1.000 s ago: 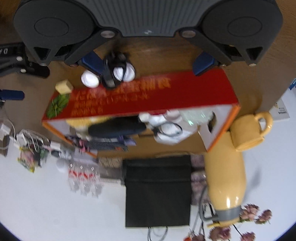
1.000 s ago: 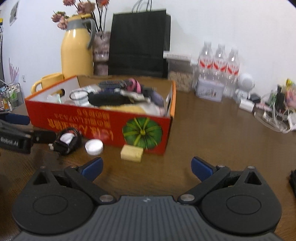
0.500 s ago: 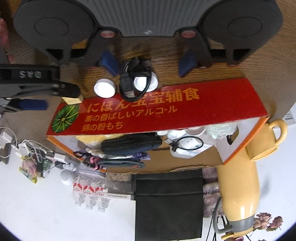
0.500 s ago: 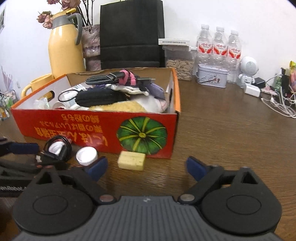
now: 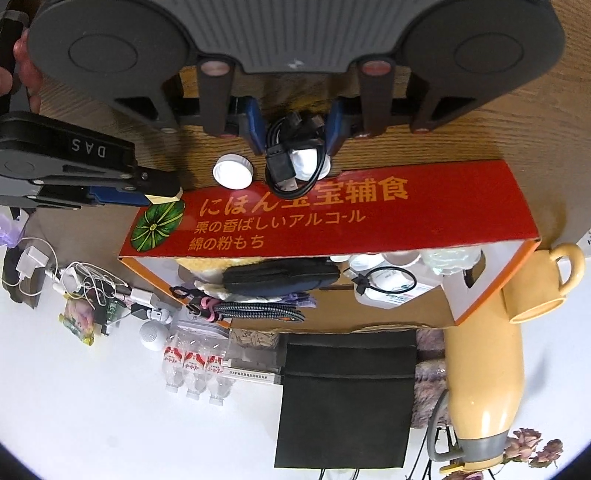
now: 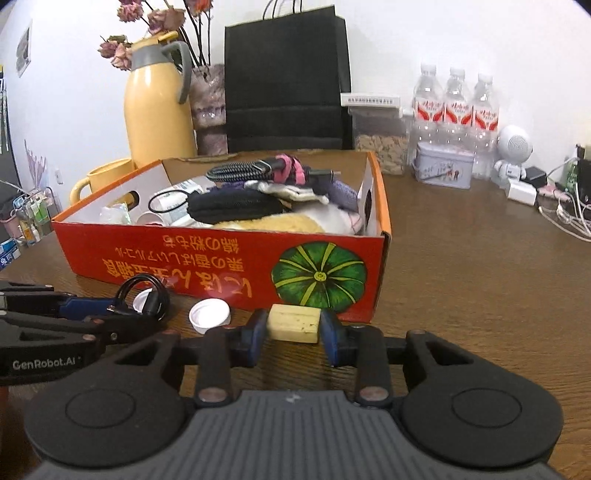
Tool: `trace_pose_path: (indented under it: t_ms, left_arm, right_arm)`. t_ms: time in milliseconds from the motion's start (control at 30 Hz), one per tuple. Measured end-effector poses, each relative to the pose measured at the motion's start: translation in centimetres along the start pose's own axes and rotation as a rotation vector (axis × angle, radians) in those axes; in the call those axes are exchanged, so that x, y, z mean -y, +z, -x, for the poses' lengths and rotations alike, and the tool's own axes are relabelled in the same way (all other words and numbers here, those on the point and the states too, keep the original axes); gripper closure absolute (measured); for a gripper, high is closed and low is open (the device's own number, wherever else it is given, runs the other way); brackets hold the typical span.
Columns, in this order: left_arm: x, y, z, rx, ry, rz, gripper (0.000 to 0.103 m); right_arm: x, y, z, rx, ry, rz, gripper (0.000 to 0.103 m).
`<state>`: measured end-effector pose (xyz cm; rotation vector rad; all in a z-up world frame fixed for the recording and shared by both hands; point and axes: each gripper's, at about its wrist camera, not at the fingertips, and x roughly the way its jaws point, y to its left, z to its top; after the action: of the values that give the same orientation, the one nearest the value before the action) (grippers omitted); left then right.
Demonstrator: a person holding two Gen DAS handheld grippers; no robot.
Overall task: Organize objects
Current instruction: 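Lift the cable coil and yellow block and carry them over the box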
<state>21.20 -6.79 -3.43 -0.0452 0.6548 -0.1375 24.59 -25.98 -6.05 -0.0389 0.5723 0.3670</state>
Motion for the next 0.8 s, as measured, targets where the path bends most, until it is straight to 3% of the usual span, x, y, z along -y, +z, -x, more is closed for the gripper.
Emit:
trace_pose_path:
  t_ms: [533, 800]
  left_arm:
    - [-0.9, -0.8, 3.4, 0.087, -0.010, 0.042, 0.070]
    - [-1.8, 0.9, 5.4, 0.145, -0.003, 0.053, 0.070]
  right_arm:
    - [-1.9, -0.7, 2.7, 0.091, 0.011, 0.031, 0.071]
    - [-4.3, 0.7, 3.9, 0.149, 0.062, 0.056, 0.070]
